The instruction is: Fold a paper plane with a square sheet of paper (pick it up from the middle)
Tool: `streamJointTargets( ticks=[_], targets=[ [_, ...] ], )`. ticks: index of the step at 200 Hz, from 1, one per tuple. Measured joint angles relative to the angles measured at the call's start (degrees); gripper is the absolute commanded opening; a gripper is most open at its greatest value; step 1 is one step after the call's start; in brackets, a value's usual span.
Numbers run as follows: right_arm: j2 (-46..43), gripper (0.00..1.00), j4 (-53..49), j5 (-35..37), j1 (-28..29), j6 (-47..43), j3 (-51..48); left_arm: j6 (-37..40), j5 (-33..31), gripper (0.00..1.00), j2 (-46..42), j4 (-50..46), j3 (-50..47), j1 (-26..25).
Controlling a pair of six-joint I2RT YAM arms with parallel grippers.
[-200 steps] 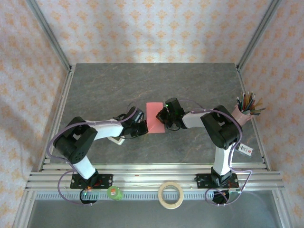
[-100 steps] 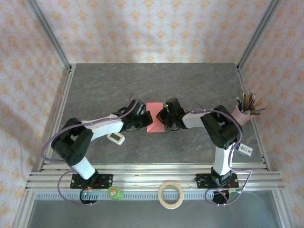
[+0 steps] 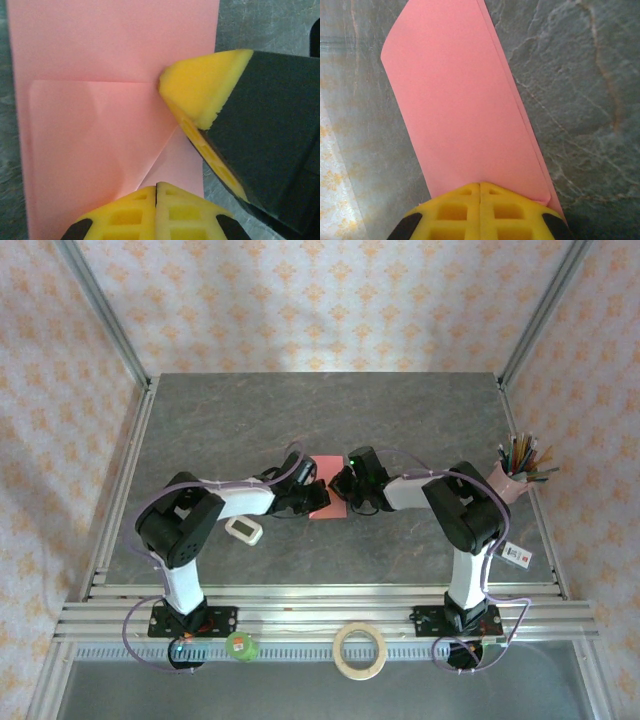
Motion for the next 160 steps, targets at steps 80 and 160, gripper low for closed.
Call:
streamJointTargets(
  ticks=[80, 160],
  targets=[
    [0.0, 0.0, 0.0, 0.0, 0.0, 0.0, 0.0, 1.0, -0.3, 0.0, 1.9, -0.1, 0.7, 0.0],
    [0.2, 0.0, -0.6, 0.1, 0.0, -0.9, 0.2, -0.6, 1.8, 0.0, 0.0, 10.2, -7.0, 0.9]
  ],
)
